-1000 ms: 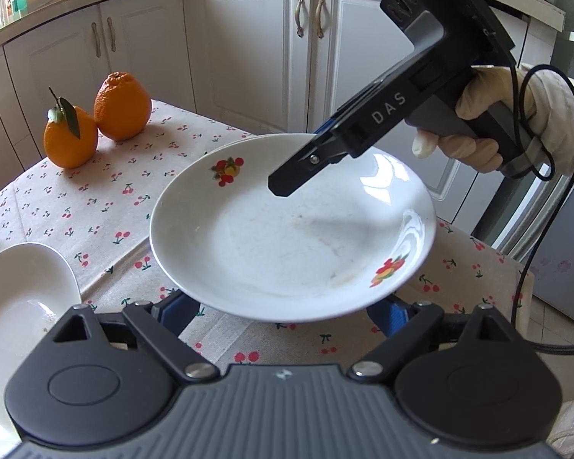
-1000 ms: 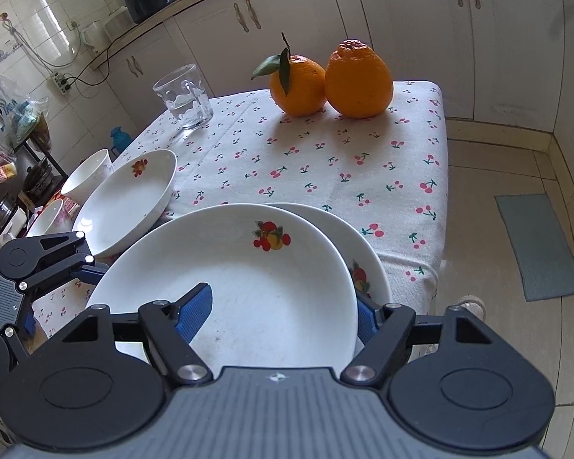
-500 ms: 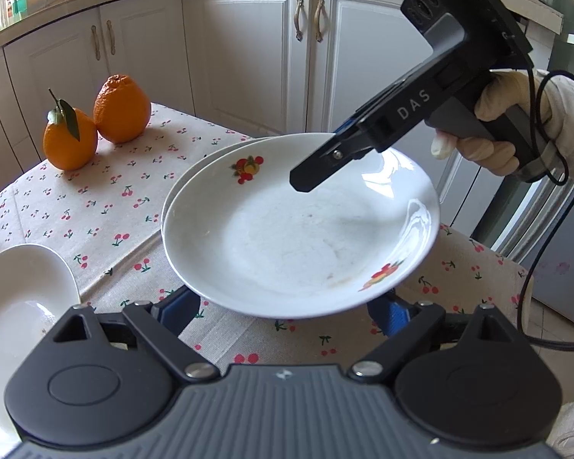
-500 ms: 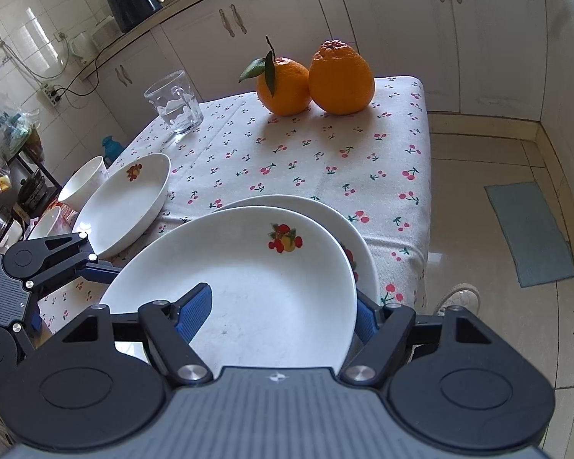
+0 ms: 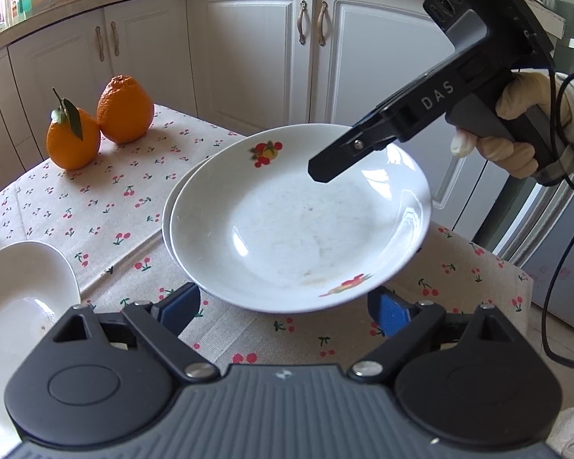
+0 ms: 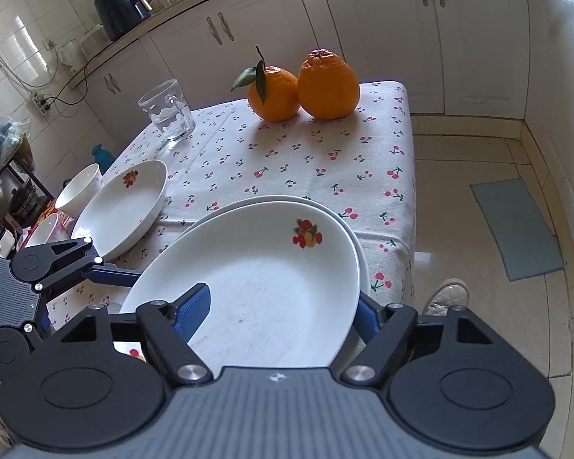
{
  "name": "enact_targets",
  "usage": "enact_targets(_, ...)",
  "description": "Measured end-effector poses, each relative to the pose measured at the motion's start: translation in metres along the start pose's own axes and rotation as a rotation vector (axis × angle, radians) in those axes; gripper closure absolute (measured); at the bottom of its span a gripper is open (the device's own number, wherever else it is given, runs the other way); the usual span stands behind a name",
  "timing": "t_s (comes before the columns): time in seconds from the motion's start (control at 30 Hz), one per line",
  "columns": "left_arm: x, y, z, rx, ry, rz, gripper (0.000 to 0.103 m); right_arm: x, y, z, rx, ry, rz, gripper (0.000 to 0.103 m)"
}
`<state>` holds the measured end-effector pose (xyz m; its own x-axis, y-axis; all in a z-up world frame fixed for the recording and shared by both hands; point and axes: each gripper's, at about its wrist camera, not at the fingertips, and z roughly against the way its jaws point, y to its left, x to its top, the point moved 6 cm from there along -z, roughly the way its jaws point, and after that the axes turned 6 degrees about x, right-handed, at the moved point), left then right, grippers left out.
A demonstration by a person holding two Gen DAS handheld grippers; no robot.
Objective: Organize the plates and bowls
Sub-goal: 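Carry the held plate over the stained plate and lower it onto it, then open the right gripper and pull it back from the plate stack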
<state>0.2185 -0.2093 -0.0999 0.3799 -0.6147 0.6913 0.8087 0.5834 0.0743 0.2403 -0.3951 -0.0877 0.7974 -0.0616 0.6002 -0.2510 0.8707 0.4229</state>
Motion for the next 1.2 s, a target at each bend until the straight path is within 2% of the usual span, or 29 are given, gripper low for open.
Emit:
enact_targets(0.6,0.000,-0.006,0.004,0.031,-0.012,0.009,0.009,-0.008,0.012,0.007,-0.099,0.013,-0.014,0.019)
enact_targets(0.83,-0.002,-0.009,0.004,0.044,-0.003,-0.001,0.009,-0.013,0.018,0.009,-0.123,0.016,-0.014,0.014)
enact_targets(1.1,-0.002,-0.013,0.008,0.041,-0.012,0.000,0.009,-0.021,0.017,0.008,-0.156,0.031,-0.026,0.014)
enact_targets(1.2,-0.004,-0.013,0.013,0.047,-0.019,0.008,0.009,-0.022,0.021,0.011,-0.154,0.018,-0.017,0.010)
